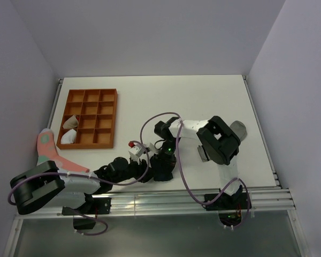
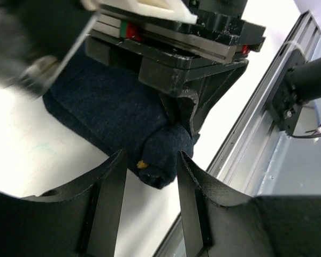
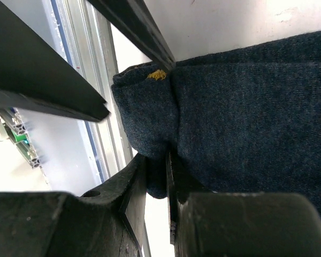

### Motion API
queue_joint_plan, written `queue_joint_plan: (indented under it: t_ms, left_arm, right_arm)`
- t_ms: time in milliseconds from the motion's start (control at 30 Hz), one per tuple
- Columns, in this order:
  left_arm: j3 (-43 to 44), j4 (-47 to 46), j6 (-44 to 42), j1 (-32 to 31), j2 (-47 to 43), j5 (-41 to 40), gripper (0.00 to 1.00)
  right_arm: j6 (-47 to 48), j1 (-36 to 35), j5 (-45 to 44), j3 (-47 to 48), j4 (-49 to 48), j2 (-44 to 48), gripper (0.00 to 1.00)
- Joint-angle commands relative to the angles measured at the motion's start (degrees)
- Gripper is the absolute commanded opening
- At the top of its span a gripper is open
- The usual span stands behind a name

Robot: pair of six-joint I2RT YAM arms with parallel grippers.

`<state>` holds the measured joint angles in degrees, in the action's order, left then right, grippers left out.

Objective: Roll the socks
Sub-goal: Roll the sock at the center of the board.

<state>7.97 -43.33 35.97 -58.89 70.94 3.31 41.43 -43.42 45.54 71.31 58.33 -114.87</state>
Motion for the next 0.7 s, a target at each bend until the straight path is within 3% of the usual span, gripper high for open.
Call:
queue_joint_plan:
  t_ms: [0,433,667]
  left_arm:
    - [3.1,-6.2,-3.0,-0.5,3.1,2.6,0.48]
    - [3.5,-13.5,-0.8,-1.3,10.7,5.3,0.48]
    - [4.8,-12.2,-0.6,-2.1,12.6,5.9,0.47]
  right_arm:
    - [0.6,0.5,-7.2,0.2,-0.8,-2.8,0.22]
    - [-0.2,0.6,-7.0,1.1,-0.3,-3.0,0.23]
    - [-0.6,0.7,-7.3,0.9,-0.4,-2.9,0.23]
